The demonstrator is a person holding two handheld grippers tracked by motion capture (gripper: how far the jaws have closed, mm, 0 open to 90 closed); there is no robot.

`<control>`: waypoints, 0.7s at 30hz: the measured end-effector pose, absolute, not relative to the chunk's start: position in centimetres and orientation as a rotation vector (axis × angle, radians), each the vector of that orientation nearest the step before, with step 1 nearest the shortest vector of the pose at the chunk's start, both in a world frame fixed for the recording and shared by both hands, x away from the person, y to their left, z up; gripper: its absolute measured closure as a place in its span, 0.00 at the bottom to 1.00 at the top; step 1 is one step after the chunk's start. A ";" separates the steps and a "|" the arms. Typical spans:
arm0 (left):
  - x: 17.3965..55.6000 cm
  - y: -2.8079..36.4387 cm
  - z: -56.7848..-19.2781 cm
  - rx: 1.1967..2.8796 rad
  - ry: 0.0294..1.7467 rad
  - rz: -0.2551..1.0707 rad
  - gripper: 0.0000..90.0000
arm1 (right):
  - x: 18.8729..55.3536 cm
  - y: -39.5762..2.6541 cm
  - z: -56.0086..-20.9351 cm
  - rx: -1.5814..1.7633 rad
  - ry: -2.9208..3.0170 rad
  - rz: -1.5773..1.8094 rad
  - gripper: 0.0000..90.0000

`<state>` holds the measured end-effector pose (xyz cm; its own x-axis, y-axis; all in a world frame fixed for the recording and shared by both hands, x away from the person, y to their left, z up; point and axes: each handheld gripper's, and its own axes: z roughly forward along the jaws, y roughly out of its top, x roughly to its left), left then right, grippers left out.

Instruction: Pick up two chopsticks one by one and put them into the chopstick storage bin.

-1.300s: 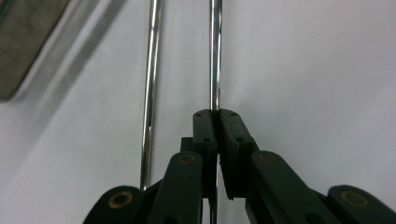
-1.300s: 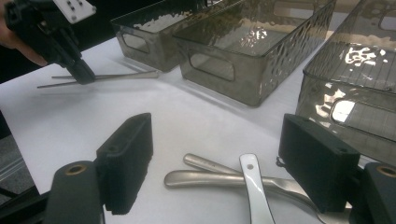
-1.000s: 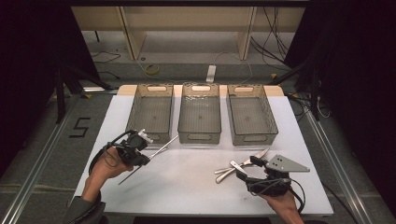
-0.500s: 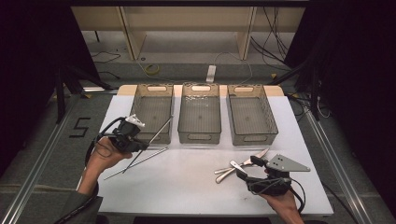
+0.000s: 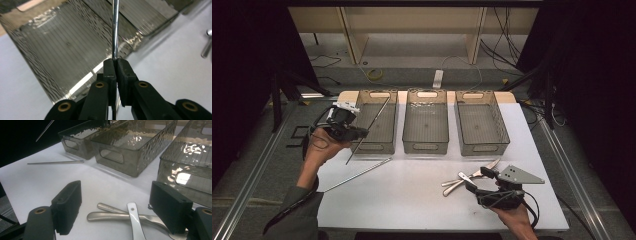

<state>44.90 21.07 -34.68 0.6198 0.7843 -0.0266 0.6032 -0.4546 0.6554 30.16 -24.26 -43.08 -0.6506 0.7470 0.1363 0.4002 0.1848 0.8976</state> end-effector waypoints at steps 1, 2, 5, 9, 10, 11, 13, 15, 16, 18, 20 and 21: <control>45.1 21.1 -34.5 2.201 1.089 0.387 0.95 | 30.1 -24.2 -43.1 1.083 2.132 1.456 0.30; 45.4 21.1 -34.3 2.194 1.094 0.398 0.95 | 30.1 -24.2 -43.0 1.080 2.129 1.460 0.30; 46.2 20.9 -34.0 2.190 1.104 0.424 0.95 | 30.0 -24.2 -43.0 1.073 2.125 1.468 0.30; 47.2 20.9 -33.8 2.175 1.115 0.440 0.95 | 30.0 -24.3 -43.0 1.075 2.124 1.470 0.30; 47.9 21.1 -33.7 2.168 1.123 0.441 0.95 | 30.0 -24.3 -43.0 1.075 2.123 1.471 0.30; 48.2 21.2 -33.7 2.154 1.128 0.446 0.95 | 30.0 -24.3 -43.0 1.075 2.124 1.471 0.30; 48.8 21.4 -33.7 2.126 1.141 0.444 0.95 | 30.0 -24.3 -43.0 1.076 2.125 1.471 0.30; 49.2 21.5 -33.8 2.122 1.148 0.452 0.95 | 30.1 -24.3 -43.0 1.077 2.125 1.471 0.30; 49.7 21.7 -33.9 2.102 1.165 0.459 0.95 | 30.1 -24.3 -43.0 1.077 2.125 1.472 0.30; 50.1 21.8 -33.9 2.073 1.178 0.488 0.95 | 30.1 -24.3 -43.0 1.077 2.125 1.472 0.30; 50.3 21.9 -33.8 2.066 1.175 0.506 0.95 | 30.1 -24.3 -43.0 1.082 2.127 1.473 0.30; 50.3 21.9 -33.8 2.066 1.175 0.506 0.95 | 30.1 -24.3 -43.0 1.084 2.128 1.473 0.30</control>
